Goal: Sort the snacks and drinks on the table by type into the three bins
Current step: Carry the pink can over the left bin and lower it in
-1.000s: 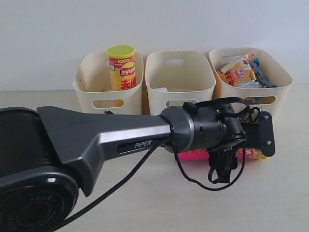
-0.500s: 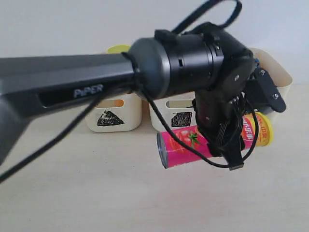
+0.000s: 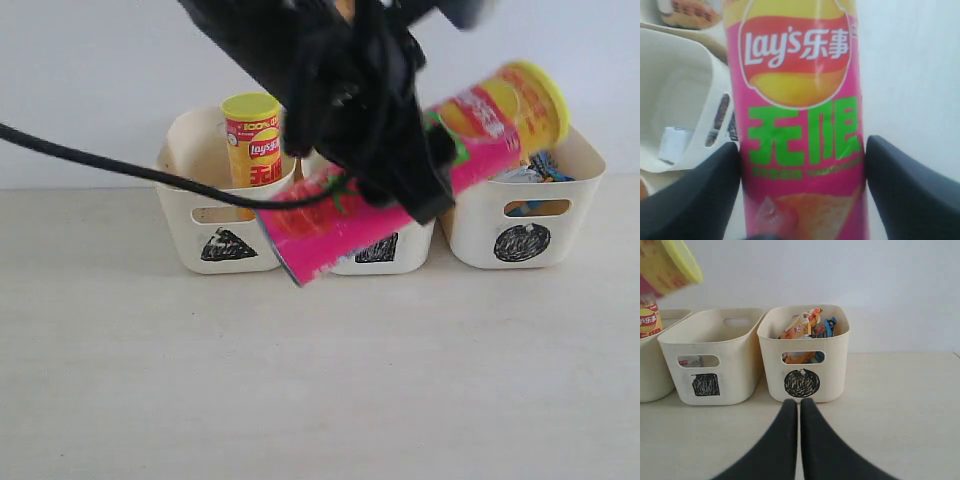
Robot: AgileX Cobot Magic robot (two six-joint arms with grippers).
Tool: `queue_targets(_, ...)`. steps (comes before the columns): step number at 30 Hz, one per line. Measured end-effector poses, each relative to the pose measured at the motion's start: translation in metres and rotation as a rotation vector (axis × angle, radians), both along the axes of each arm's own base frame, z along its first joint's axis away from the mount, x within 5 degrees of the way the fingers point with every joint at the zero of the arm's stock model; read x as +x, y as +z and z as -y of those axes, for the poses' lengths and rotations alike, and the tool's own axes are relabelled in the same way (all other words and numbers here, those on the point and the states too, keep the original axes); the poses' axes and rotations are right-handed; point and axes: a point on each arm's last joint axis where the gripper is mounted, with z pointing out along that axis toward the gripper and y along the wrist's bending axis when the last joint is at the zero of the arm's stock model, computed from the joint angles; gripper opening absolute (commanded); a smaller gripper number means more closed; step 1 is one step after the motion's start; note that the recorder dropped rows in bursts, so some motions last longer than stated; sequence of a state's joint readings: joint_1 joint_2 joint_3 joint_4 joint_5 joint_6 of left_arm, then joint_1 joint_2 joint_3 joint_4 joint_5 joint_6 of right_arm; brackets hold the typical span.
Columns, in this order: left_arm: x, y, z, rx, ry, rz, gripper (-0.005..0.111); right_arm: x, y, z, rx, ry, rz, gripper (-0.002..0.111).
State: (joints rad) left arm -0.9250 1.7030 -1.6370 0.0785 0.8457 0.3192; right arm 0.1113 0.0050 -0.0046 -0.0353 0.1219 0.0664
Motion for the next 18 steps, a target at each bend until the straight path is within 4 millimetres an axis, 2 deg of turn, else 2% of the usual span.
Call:
queue_targets(2,-0.001,0.024,-0.027,-0.125,0.055,0.061,0.004,0.0,0.0,0.0,0.0,0.0,0.0,0.0)
queue_targets(7,0.001,0.05,-0.074,-0.312,0.164,0.161,0.004,0.0,0.0,0.0,0.0,0.0,0.0,0.0)
queue_targets(13,0.008,0.053,-0.111,-0.497,0.262,0.293,0.004,0.0,0.0,0.0,0.0,0.0,0.0,0.0)
queue_targets(18,0.021,0.041,-0.134,-0.632,0.348,0.399,0.004,0.0,0.0,0.0,0.0,0.0,0.0,0.0)
